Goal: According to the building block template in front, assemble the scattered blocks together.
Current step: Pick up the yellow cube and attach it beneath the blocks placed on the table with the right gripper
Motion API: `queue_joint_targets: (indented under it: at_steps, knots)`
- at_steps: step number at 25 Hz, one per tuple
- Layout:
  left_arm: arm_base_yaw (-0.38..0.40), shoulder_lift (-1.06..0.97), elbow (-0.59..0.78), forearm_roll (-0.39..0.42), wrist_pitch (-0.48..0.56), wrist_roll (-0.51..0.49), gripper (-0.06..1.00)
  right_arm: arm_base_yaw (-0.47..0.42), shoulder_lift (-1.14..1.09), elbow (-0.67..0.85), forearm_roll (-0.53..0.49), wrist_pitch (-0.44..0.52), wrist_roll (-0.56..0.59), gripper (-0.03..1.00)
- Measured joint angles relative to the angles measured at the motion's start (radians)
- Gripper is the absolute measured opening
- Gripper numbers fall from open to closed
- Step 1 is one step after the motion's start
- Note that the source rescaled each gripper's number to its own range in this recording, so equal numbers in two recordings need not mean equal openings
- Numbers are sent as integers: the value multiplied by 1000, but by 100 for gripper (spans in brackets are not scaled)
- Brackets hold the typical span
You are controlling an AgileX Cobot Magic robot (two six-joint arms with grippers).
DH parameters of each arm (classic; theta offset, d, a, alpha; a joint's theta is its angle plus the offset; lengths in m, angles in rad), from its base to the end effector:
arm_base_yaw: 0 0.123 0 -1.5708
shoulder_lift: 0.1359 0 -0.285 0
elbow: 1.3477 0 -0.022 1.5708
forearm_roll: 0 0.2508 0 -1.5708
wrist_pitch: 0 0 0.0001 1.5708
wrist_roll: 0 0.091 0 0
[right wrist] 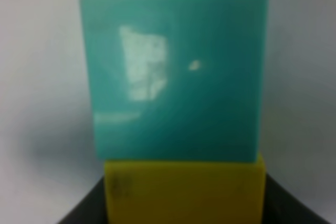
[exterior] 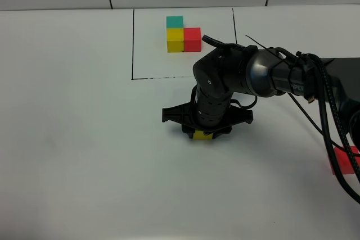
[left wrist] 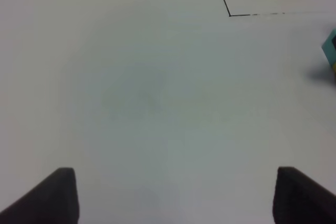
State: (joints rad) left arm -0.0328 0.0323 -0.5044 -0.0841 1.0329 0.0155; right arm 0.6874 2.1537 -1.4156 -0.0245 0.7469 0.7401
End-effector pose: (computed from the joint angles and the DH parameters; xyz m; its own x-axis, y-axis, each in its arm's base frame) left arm 0.0005 -0.0066 0.2811 -0.4570 -0.0126 -0.8894 0.0843 0.9948 -0.0574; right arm 0.3226 0.2629 0.1134 -0.9892 0.0430 -0.1401 0.0288 0.9944 0.1016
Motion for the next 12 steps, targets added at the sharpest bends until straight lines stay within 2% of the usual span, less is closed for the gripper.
queue_joint_targets:
  at_steps: [6,9,12]
  knots:
    - [0,0,0,0,0,0,96,0,2,0,-34,4,0,6]
    - [0,0,0,0,0,0,96,0,2,0,-42,5,0,14]
    - [0,0,0,0,0,0,96,0,2,0,-44,5,-11,25]
